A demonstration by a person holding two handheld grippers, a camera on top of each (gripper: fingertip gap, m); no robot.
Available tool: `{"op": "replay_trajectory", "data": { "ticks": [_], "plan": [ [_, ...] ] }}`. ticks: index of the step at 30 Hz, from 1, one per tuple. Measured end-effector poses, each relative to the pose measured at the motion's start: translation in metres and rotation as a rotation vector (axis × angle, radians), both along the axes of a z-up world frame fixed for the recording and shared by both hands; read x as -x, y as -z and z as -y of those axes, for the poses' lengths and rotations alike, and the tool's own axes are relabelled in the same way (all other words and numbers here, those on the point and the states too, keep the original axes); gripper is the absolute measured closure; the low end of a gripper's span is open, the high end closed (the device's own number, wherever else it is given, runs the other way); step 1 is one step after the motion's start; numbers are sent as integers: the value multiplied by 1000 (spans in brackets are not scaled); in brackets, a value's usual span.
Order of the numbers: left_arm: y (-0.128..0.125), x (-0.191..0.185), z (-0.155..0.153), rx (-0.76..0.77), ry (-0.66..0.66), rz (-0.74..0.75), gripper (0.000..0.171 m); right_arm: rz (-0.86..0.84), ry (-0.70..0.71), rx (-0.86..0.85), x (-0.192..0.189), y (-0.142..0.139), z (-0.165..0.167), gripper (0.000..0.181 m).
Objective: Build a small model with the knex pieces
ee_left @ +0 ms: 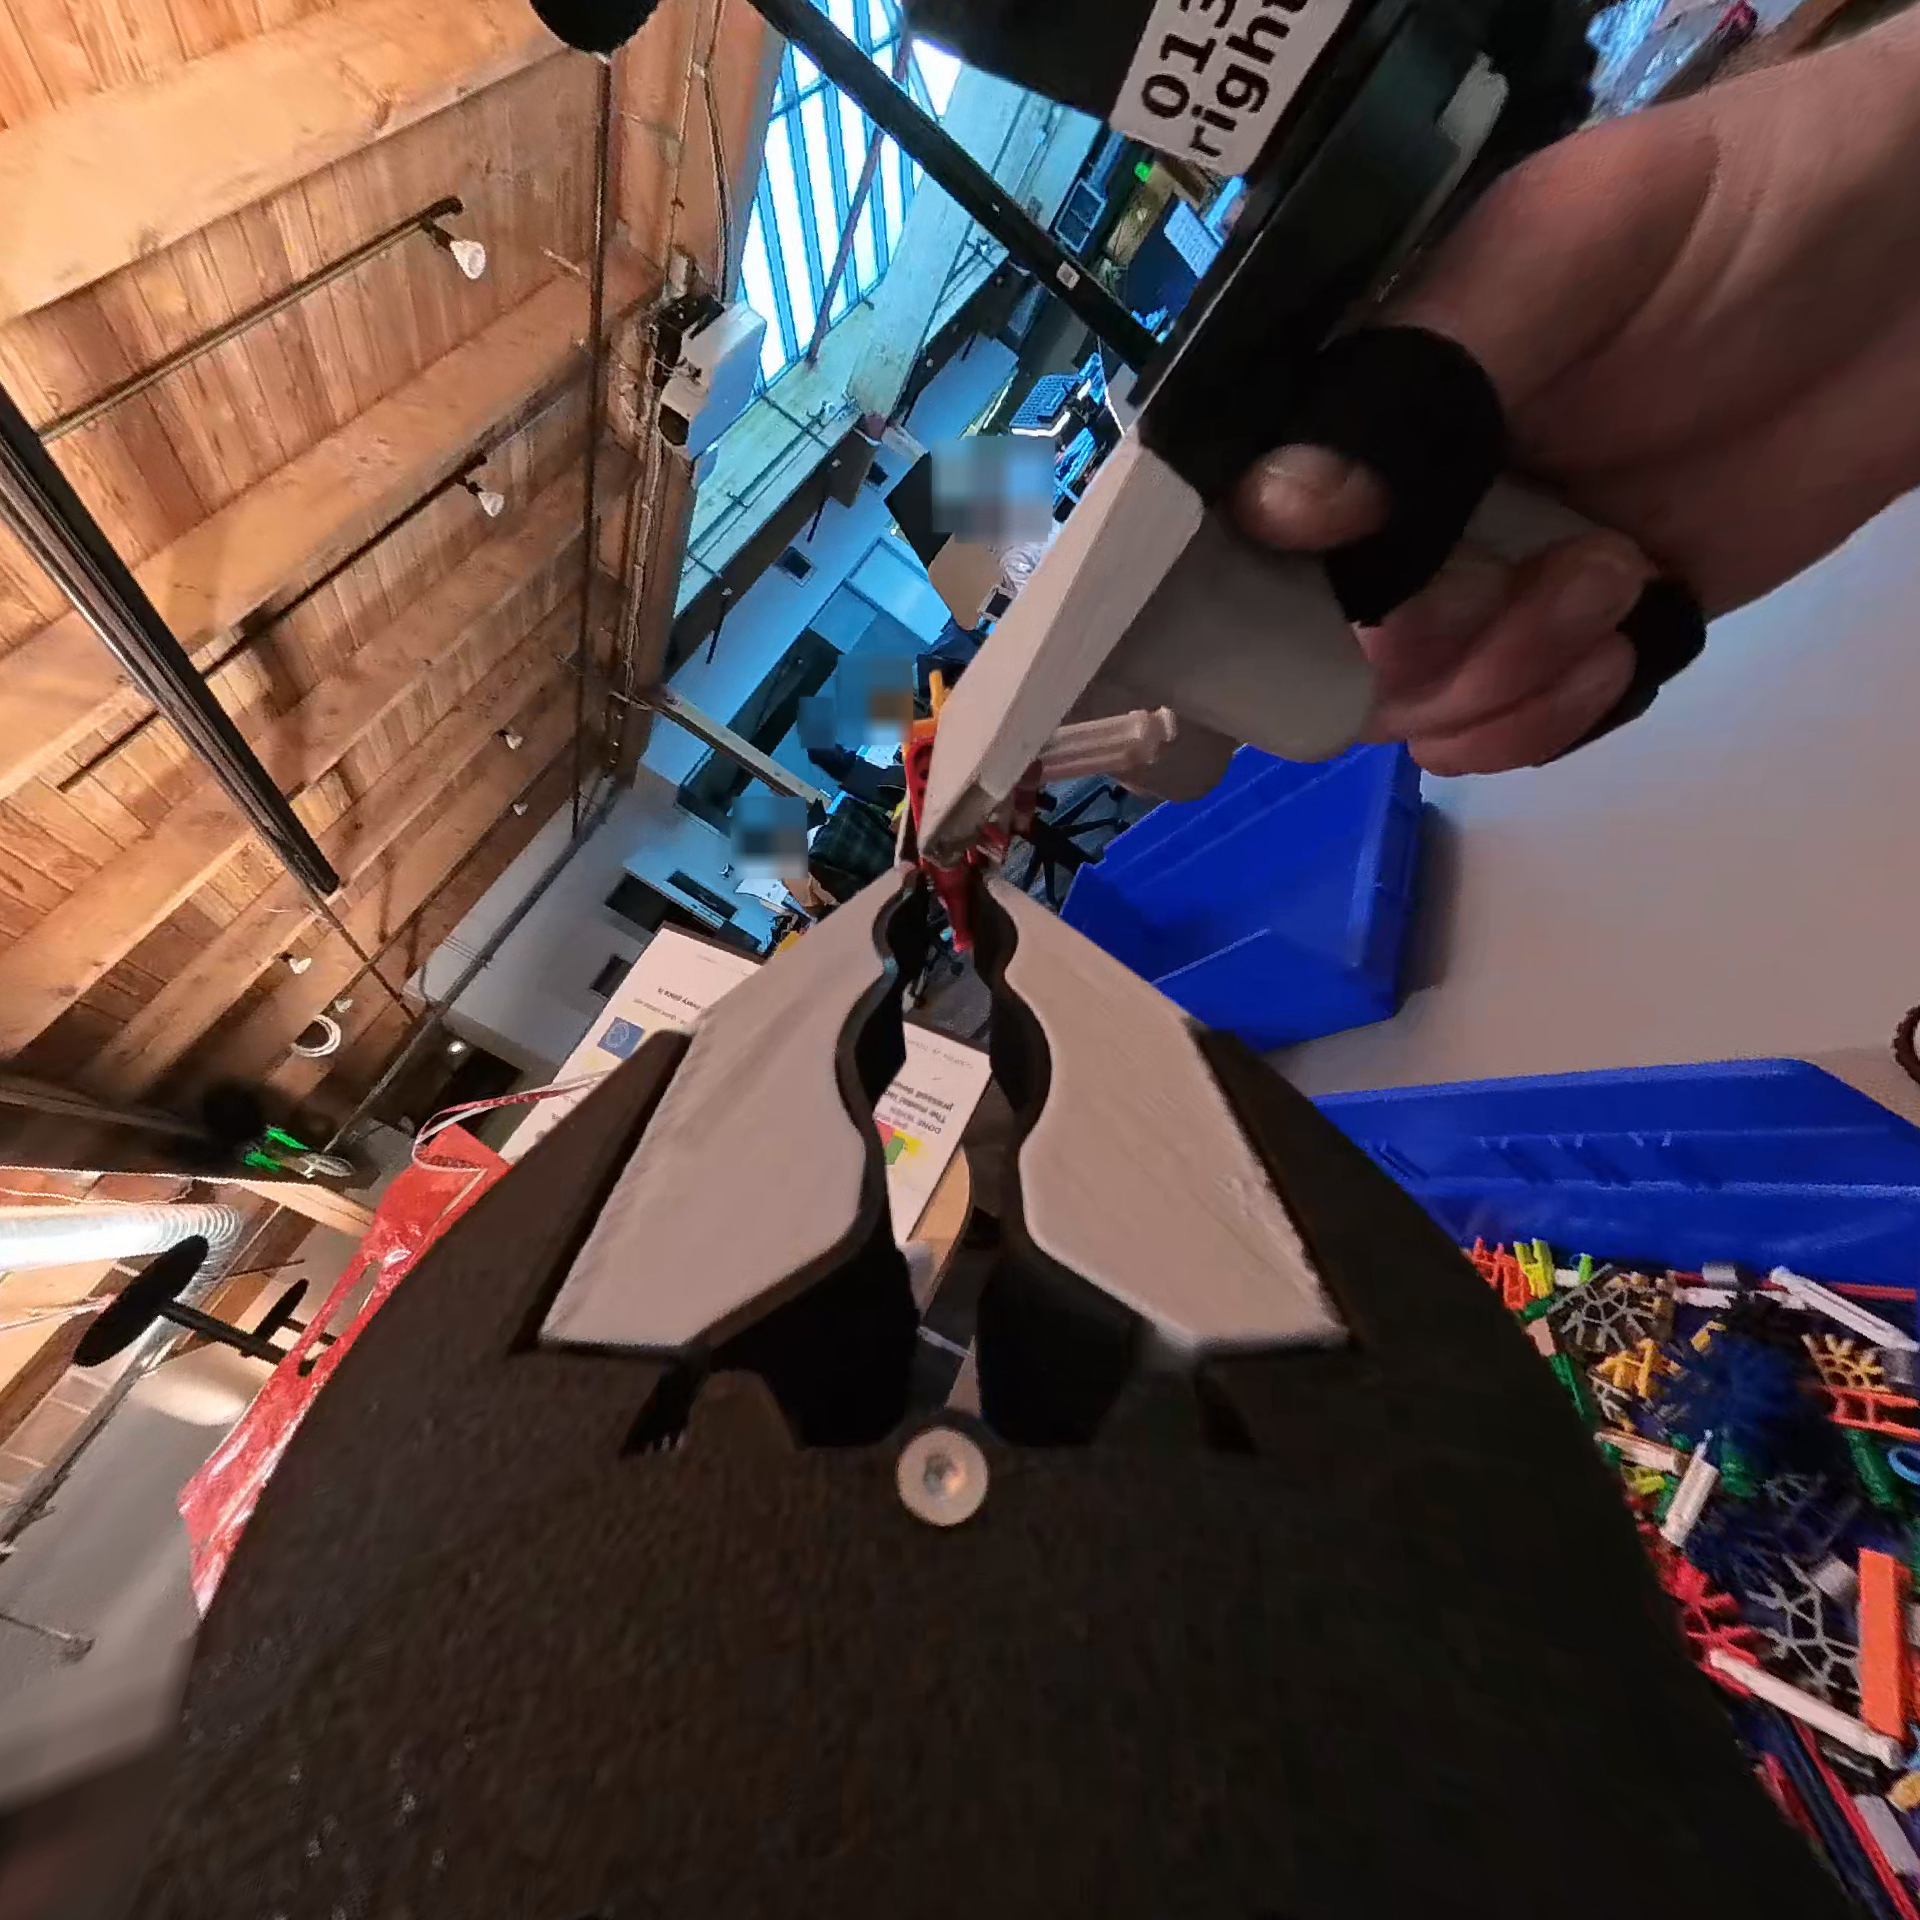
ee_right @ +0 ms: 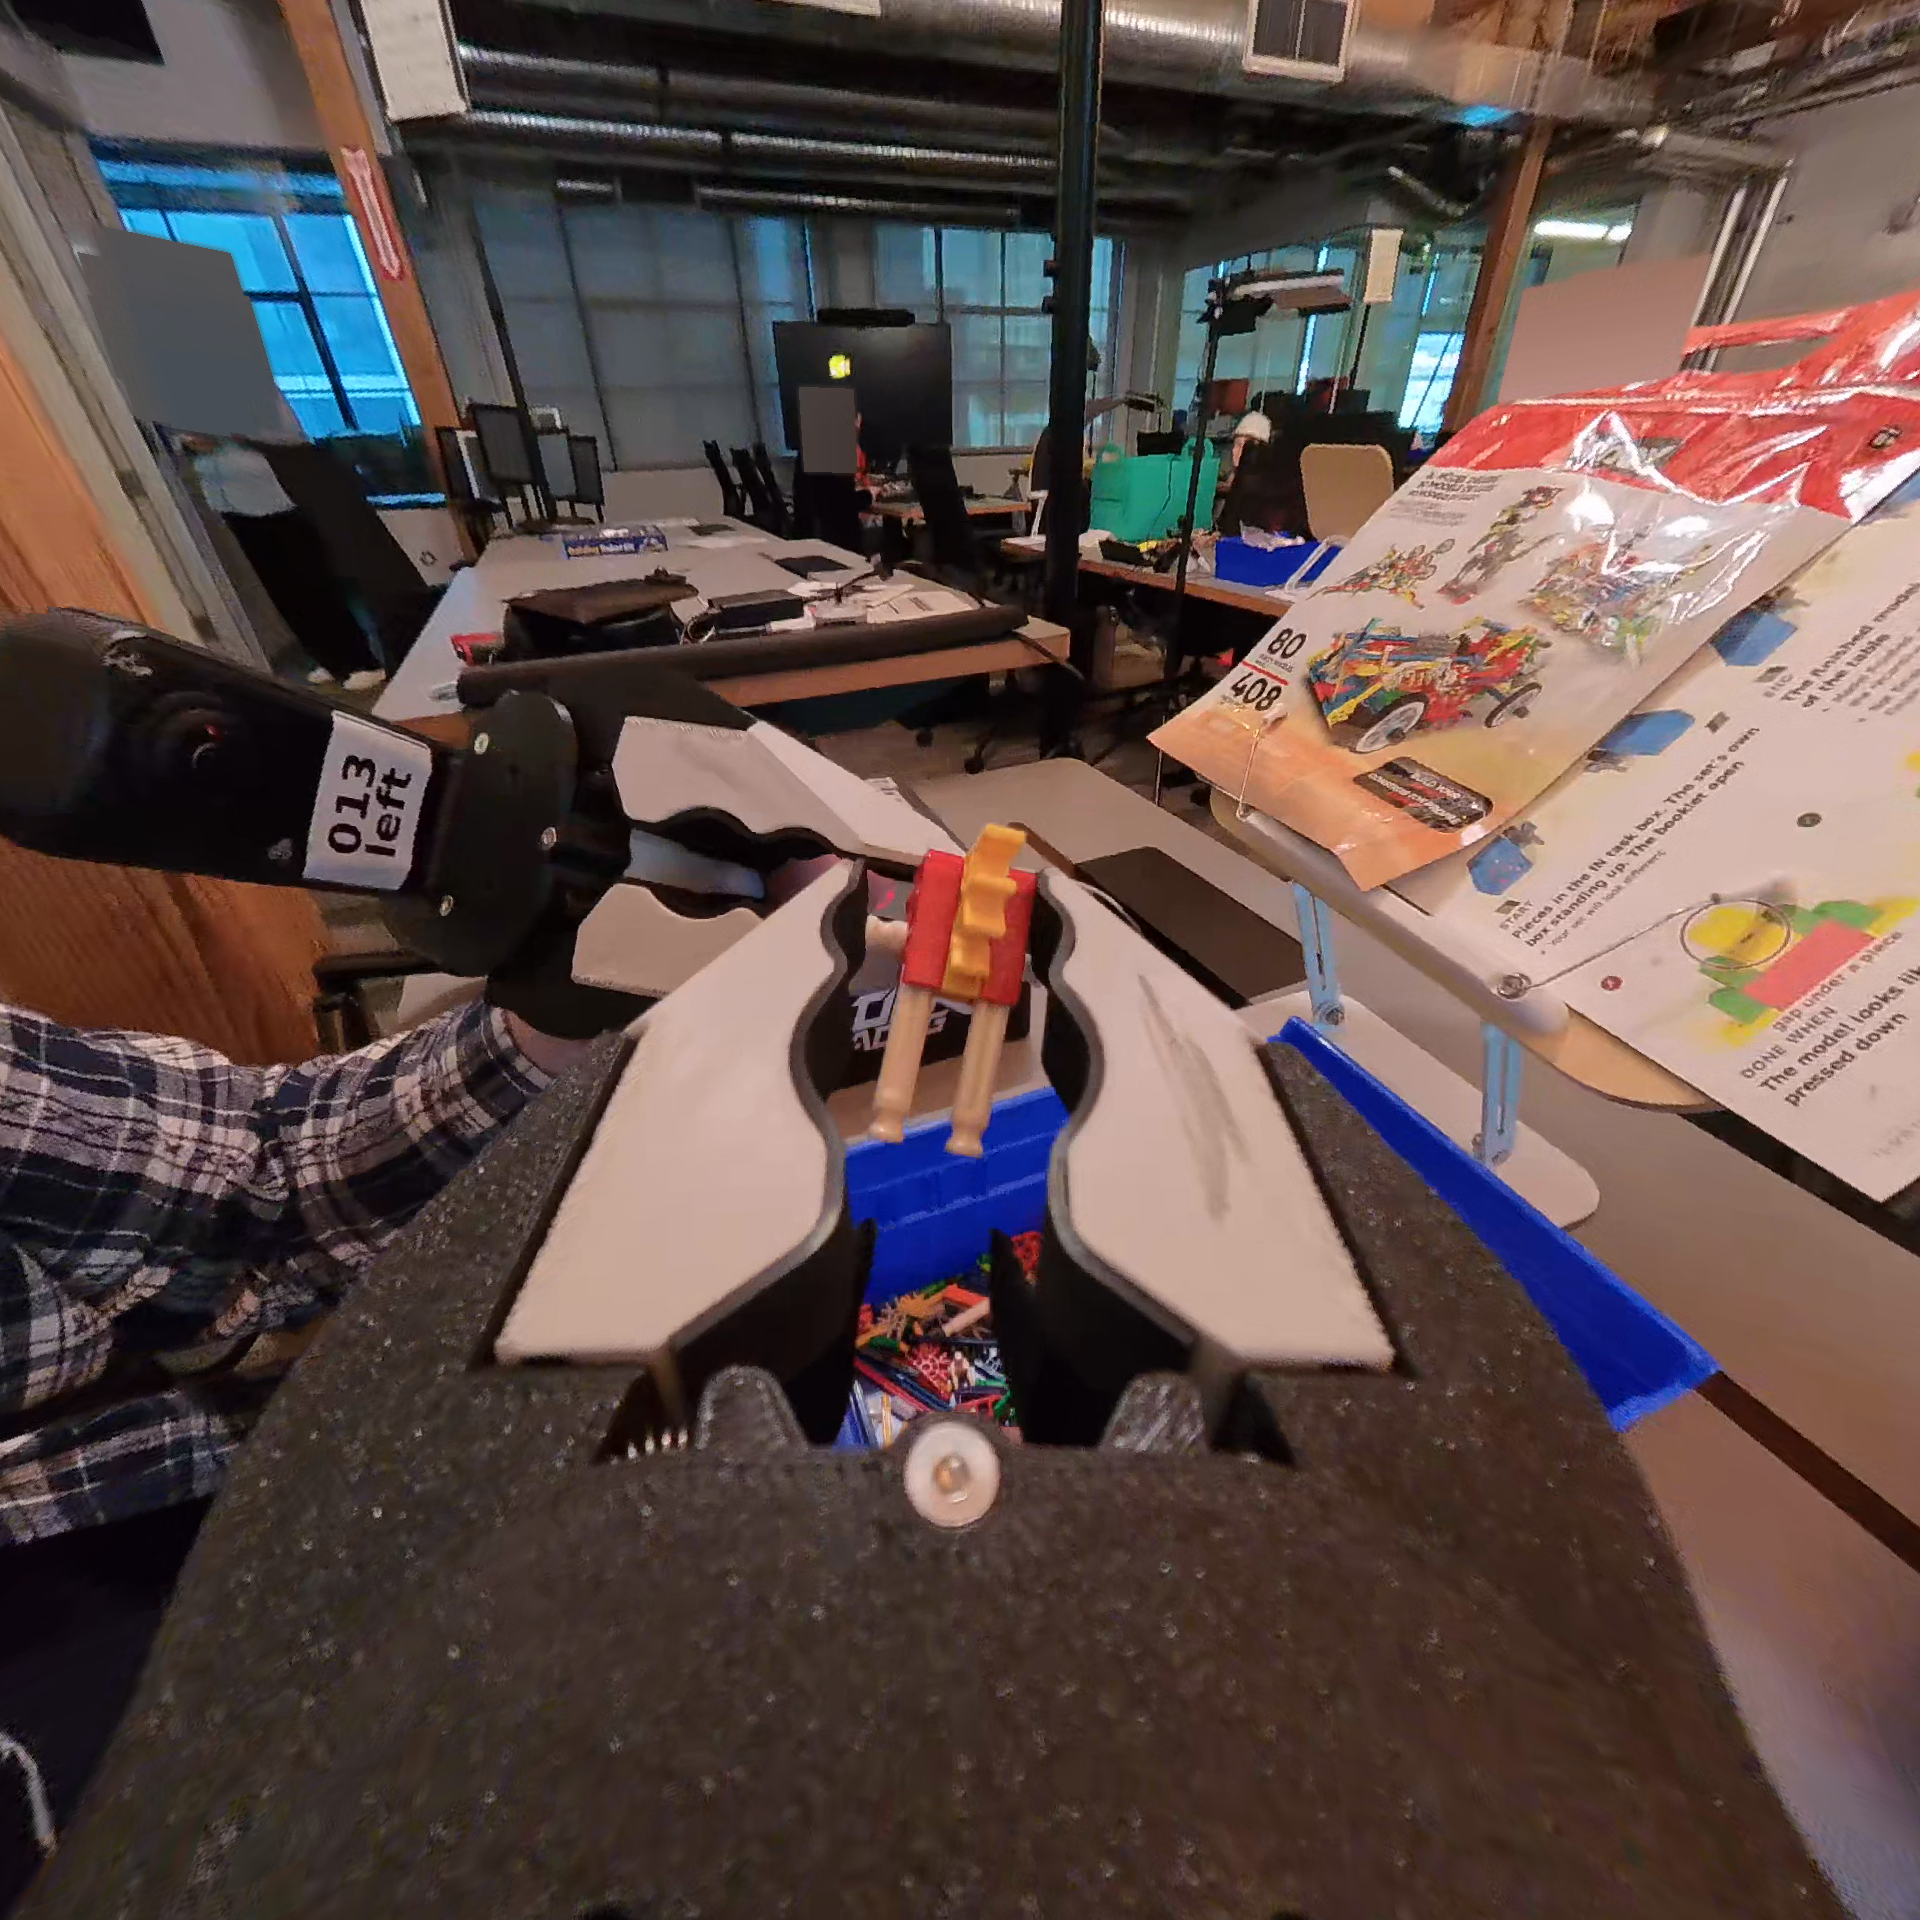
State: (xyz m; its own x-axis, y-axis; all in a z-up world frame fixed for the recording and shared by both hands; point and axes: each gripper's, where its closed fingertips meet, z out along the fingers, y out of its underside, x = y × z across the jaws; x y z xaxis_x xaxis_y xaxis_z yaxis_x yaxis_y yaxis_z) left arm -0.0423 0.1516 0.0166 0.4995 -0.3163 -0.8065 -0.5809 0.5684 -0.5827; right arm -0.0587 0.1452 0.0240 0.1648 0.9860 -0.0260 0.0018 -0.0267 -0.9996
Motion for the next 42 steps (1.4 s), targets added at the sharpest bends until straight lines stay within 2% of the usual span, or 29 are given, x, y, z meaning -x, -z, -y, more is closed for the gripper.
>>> {"op": "replay_trajectory", "data": {
  "ticks": [7,14,18,20,23,27,32,37,40,42],
  "plan": [
    [-8,-2,4,-58,-21,26,169,-92,87,-112,-4,-9,5,152],
    [-15,-12,15,-81,11,74,169,-155,215,-343,-13,-19,19,153],
    [-18,-13,19,-111,7,82,171,-129,307,-469,-14,-23,24,153],
    [-19,-13,22,-127,12,71,171,-138,289,-452,-16,-25,27,159],
    [-17,-12,24,-164,-3,2,171,-96,256,-401,-17,-22,28,158],
    [-17,-11,24,-180,-17,-11,170,-39,262,-377,-19,-19,26,159],
    [-18,-14,27,-175,0,12,169,-57,267,-347,-25,-21,27,162],
    [-18,-13,25,-123,24,62,159,-131,271,-304,-34,-20,20,162],
    [-11,-16,22,-113,12,15,170,-130,276,-294,-36,-17,16,162],
    [-8,-16,19,-122,-18,-5,171,-116,292,-306,-37,-15,13,162]
  ]
}}
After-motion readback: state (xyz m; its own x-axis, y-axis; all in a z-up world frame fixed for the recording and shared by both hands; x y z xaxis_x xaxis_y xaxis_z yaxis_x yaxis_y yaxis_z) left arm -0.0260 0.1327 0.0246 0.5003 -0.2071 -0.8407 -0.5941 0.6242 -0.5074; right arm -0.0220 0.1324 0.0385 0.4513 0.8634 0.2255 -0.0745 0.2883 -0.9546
